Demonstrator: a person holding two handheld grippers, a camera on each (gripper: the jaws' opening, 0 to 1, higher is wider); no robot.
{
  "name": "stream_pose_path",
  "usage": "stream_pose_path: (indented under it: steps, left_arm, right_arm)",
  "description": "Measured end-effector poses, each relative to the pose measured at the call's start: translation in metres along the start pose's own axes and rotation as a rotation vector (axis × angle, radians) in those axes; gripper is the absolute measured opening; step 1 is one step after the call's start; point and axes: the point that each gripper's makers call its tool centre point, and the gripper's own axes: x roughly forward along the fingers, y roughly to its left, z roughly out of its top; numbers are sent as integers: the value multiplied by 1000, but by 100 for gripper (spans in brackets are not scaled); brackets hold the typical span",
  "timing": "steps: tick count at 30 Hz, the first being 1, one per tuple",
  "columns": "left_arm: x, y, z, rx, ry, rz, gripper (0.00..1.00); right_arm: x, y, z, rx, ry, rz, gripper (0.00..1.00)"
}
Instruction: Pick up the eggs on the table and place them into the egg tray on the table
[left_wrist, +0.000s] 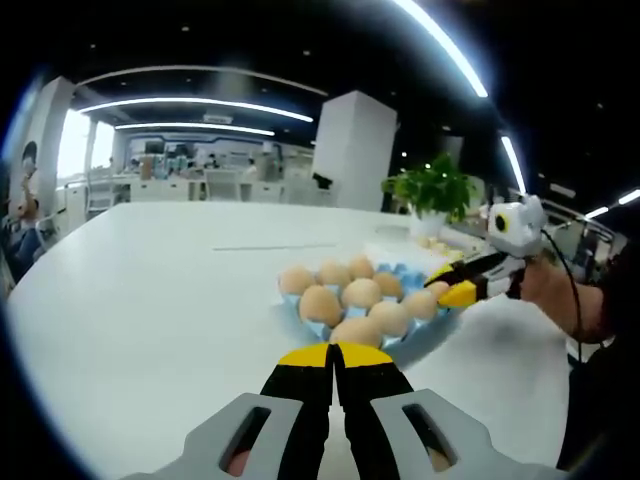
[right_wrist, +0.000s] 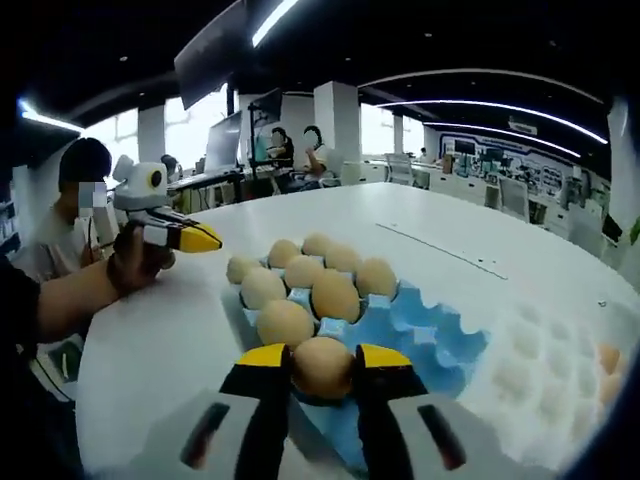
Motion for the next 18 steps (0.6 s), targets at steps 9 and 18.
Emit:
stream_pose_path:
  steps: [9, 18]
  left_arm:
    - [-1, 4, 0, 2, 1, 4, 1]
    - [-1, 4, -1, -11, 1, 11, 1]
  right_arm:
    - [0, 6, -4, -104, 227, 164, 27]
    - [-26, 2, 6, -227, 256, 183, 34]
